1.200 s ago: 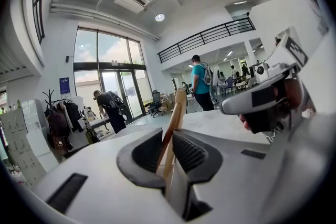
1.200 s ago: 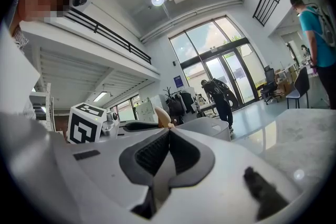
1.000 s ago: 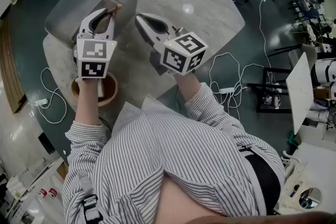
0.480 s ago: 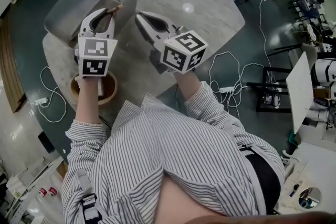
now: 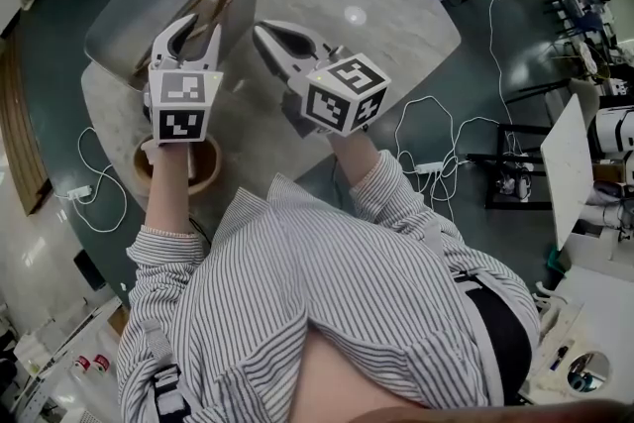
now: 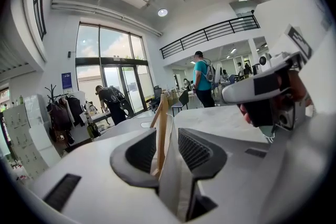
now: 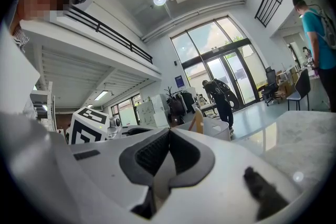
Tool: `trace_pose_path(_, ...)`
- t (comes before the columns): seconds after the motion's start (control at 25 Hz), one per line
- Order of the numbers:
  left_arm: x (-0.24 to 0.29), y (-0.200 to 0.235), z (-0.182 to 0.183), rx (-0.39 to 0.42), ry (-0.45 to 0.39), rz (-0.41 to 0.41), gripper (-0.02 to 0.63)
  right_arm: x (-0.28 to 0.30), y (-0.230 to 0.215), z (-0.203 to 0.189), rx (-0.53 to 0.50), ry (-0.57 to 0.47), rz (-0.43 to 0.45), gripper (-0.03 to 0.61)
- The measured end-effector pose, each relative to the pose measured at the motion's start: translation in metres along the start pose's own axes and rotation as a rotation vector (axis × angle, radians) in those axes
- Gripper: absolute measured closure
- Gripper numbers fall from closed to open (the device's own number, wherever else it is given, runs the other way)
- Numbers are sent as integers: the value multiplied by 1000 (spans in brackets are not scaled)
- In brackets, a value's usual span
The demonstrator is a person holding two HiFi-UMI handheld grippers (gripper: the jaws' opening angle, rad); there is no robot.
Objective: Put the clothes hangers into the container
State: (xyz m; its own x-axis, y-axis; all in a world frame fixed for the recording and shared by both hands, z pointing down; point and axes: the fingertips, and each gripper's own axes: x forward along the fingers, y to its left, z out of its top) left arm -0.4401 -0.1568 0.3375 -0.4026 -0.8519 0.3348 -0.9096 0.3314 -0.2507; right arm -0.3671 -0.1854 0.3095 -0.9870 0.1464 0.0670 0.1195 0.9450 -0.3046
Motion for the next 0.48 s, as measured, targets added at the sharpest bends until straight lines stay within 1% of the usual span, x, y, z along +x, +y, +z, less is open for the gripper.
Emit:
trace_pose_path(0.32, -12, -8, 2, -32, -19, -11, 492, -15, 5, 0, -9, -7, -14, 563)
trace_pose_path(0.48, -24, -19, 10, -82, -42, -30, 492, -29, 12, 3, -18, -15, -17, 563)
